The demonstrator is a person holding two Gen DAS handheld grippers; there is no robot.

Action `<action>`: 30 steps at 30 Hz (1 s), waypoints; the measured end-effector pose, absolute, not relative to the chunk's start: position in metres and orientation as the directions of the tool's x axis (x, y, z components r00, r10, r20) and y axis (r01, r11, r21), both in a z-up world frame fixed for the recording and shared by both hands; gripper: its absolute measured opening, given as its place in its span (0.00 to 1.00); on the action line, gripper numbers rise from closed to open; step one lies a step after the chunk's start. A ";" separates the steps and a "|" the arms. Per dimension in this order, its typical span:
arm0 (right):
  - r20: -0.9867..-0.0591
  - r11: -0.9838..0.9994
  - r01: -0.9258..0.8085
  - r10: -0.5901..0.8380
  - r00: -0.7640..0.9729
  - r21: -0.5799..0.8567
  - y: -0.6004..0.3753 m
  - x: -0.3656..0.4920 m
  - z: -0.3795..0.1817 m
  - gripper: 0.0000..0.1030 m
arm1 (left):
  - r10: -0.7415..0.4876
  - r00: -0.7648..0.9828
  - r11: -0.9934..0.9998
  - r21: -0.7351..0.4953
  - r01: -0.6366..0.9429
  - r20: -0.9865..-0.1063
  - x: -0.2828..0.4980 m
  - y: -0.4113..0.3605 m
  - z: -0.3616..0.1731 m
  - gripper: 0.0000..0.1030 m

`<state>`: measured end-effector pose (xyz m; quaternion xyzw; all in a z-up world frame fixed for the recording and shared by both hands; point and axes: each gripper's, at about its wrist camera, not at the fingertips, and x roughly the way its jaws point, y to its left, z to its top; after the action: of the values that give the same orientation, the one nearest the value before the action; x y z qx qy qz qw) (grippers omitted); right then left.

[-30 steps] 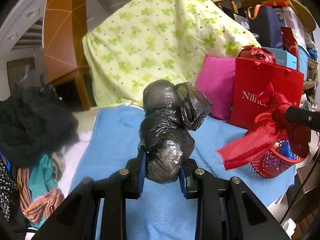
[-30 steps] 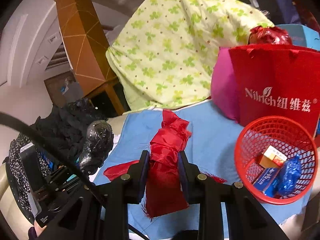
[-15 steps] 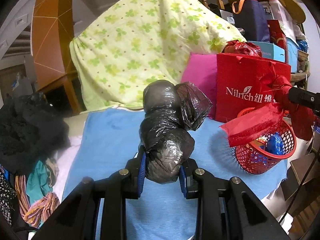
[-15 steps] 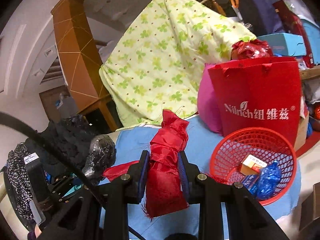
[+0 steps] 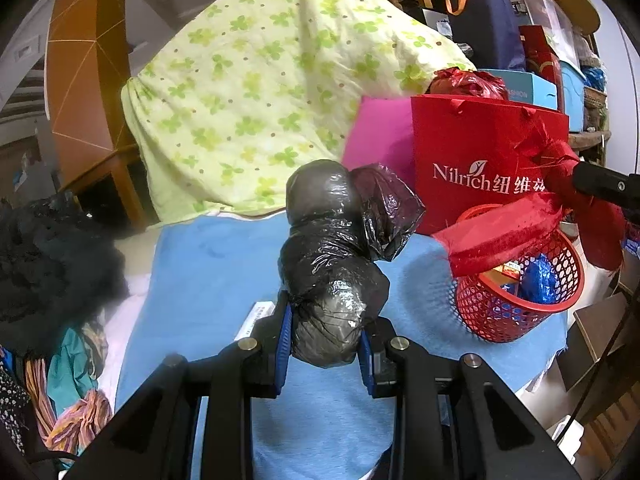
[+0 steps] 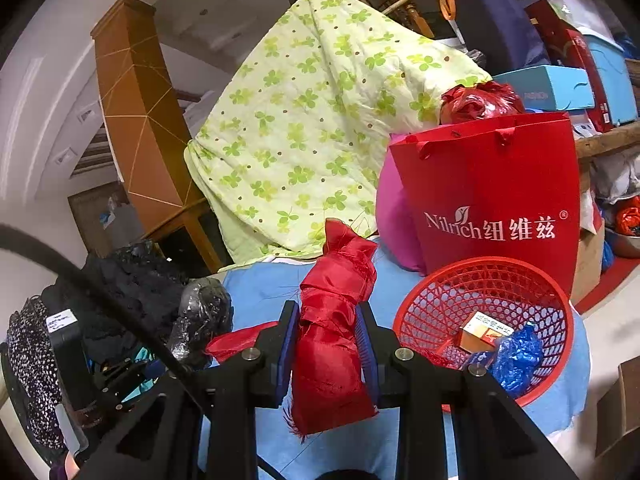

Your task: Collect trash

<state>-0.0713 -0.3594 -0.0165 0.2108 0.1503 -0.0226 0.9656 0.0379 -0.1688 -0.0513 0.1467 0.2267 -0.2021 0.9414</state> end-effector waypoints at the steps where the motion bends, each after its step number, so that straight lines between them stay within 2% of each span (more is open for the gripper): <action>1: -0.299 0.908 0.110 0.018 0.954 0.404 -0.362 -0.072 -0.017 0.30 | -0.315 0.814 0.874 0.185 0.449 -0.488 0.038 -0.170 -0.051 0.29; 30: -0.310 0.869 0.192 -0.047 0.950 0.456 -0.403 -0.094 -0.035 0.30 | -0.340 0.790 0.828 0.236 0.508 -0.510 0.023 -0.215 -0.061 0.30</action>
<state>-0.0942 -0.4025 -0.0352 0.2479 0.1458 -0.0624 0.9557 0.0234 -0.2152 -0.0608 0.1836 0.2295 -0.2284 0.9281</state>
